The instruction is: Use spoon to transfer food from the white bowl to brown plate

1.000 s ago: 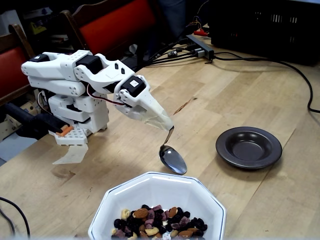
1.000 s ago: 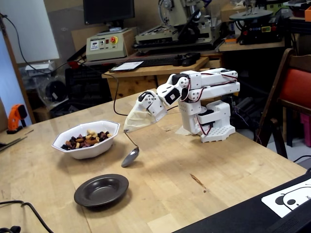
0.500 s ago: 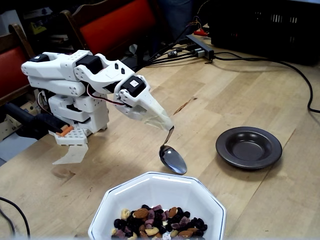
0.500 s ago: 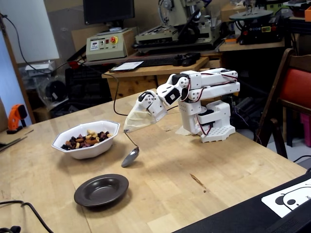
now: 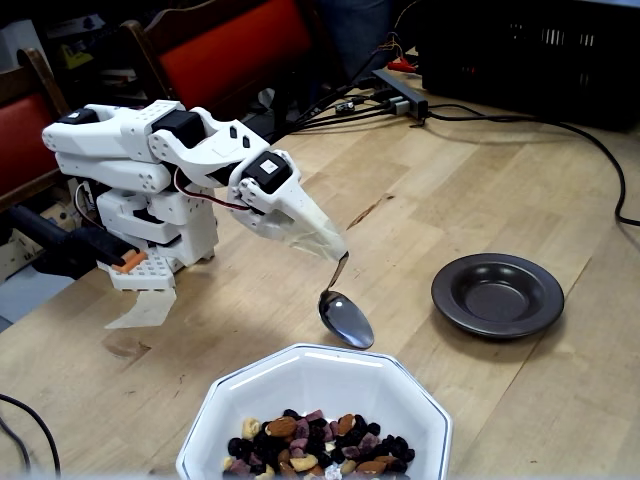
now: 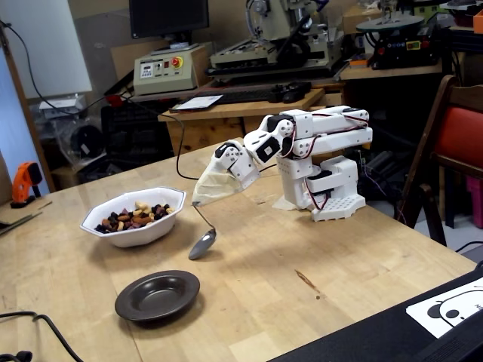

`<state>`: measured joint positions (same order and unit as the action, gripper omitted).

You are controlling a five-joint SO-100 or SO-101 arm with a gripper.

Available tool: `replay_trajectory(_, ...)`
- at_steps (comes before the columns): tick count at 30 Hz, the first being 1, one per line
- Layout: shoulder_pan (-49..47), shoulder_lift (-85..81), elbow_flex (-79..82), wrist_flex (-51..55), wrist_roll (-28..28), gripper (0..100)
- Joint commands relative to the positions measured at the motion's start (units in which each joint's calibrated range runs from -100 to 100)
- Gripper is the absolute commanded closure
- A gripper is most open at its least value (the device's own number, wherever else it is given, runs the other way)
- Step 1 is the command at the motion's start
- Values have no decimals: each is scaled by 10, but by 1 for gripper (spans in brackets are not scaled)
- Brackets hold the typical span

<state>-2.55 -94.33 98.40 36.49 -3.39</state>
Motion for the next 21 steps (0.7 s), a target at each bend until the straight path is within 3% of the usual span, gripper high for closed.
replay_trajectory(1, -3, 3, -6, 14, -3, 98)
replay_trajectory(14, -3, 3, -71, 4, -4, 98)
replay_trajectory(21, -3, 2, -66, -132, -3, 98)
